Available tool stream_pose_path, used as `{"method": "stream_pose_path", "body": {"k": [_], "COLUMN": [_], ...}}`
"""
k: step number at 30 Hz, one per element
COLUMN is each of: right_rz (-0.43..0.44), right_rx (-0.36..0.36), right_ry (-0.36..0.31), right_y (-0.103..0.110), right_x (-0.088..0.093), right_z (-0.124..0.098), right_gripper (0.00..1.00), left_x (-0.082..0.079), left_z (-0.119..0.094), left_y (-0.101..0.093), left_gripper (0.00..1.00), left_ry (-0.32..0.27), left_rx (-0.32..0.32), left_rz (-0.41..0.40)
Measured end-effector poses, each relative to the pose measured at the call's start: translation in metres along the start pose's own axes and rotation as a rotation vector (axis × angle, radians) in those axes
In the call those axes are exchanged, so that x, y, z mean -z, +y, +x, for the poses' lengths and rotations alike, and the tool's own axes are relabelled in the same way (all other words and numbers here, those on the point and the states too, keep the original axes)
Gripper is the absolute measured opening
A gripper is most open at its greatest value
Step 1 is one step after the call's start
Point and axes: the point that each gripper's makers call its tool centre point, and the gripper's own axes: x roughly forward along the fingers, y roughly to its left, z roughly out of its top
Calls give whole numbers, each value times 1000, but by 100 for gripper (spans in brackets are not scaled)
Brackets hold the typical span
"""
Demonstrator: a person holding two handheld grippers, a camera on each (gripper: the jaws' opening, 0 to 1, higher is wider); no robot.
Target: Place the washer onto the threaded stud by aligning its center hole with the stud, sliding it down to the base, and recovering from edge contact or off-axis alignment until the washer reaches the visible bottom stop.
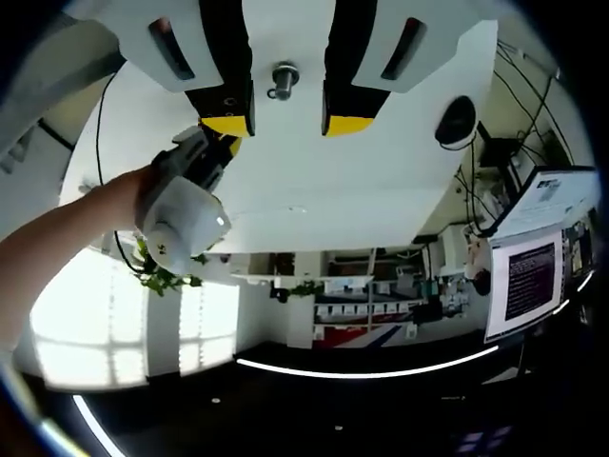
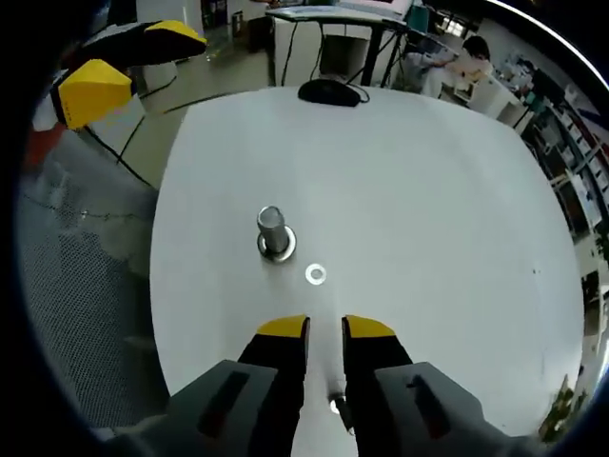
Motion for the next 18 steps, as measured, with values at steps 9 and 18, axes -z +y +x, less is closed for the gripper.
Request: {"method": "stream_pose_path", "body": {"k": [9,18], "right_rz": [-85,-142], "right_rx": [-41,-57], "right_ry": [9,54], "right_y": [13,10], "right_x": [-16,-12], "right_z": [30,41], "right_gripper": [20,17], "left_x": [1,3], "left_z": [0,0], "left_y": [1,2], "left_gripper": [26,26], "left_ry": [3,11], "left_rx": [-7,-9], "left_rz": [-2,-11]}}
